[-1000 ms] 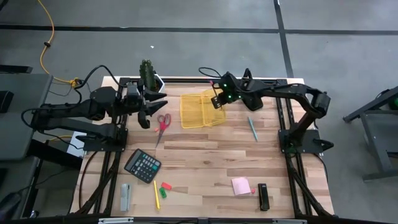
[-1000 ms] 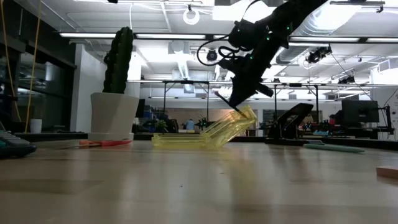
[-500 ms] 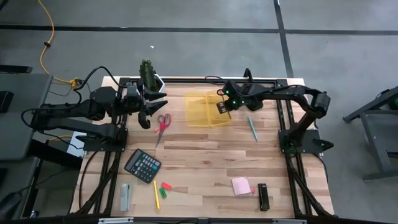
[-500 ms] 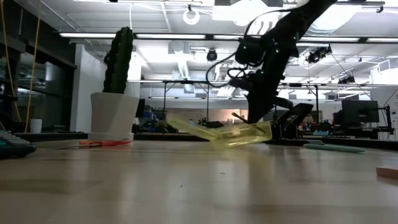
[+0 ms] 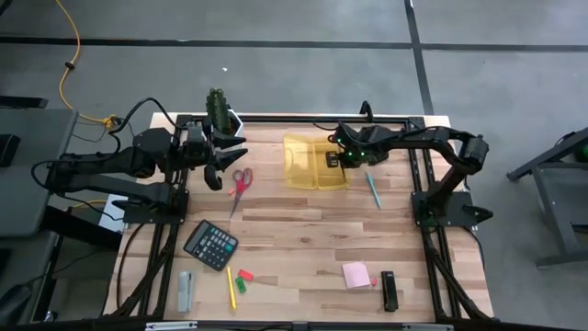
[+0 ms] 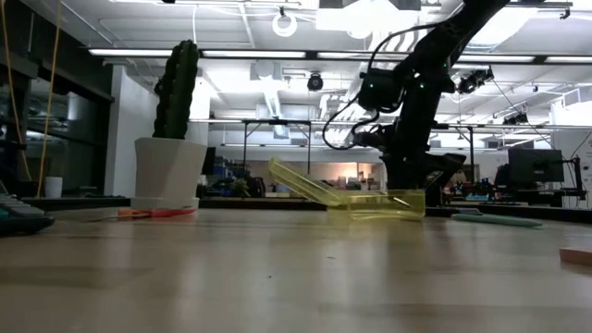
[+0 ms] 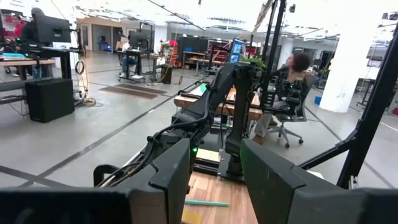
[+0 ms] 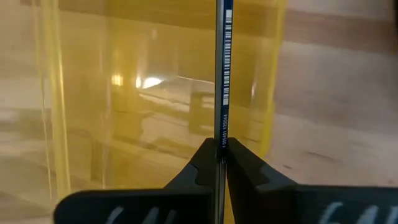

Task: Pack school essentials
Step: Put the blue pencil into the yellow supply box, then put the red scissors into the yellow supply box

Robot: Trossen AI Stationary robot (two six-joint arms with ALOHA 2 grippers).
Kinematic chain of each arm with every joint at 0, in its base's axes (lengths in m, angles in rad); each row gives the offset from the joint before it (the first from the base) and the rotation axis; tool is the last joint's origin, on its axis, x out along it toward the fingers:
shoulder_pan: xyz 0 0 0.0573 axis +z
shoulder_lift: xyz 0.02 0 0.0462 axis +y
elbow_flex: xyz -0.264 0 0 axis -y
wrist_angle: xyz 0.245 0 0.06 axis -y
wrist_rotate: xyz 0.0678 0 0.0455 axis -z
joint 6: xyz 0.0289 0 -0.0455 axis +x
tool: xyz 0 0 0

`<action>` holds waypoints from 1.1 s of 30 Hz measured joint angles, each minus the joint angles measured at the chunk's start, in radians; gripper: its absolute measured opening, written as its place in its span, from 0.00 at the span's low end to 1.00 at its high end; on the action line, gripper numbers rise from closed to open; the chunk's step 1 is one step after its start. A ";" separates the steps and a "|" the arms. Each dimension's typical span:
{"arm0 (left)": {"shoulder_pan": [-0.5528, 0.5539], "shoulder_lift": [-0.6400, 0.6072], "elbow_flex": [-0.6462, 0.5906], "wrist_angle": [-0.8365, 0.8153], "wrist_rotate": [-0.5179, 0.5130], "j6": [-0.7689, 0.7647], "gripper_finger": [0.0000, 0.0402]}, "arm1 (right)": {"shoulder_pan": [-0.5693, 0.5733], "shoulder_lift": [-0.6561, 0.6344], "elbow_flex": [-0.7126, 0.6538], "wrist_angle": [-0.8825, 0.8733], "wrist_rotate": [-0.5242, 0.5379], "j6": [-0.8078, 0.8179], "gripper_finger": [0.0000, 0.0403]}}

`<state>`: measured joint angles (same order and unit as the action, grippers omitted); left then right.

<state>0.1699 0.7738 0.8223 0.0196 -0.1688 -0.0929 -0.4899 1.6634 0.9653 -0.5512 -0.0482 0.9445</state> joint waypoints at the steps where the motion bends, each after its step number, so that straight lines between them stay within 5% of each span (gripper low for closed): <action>1: 0.000 0.000 0.000 0.000 0.000 0.000 0.33 | -0.003 0.000 0.000 -0.007 -0.014 0.021 0.01; 23: 0.000 0.000 0.000 0.000 0.000 0.000 0.33 | -0.014 0.000 0.001 -0.060 -0.031 0.086 0.19; 33: 0.000 0.000 0.000 0.000 0.000 0.000 0.33 | -0.019 -0.070 0.002 0.064 -0.026 0.014 0.27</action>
<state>0.1697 0.7738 0.8223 0.0196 -0.1684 -0.0929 -0.5084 1.5938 0.9672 -0.4877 -0.0740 0.9586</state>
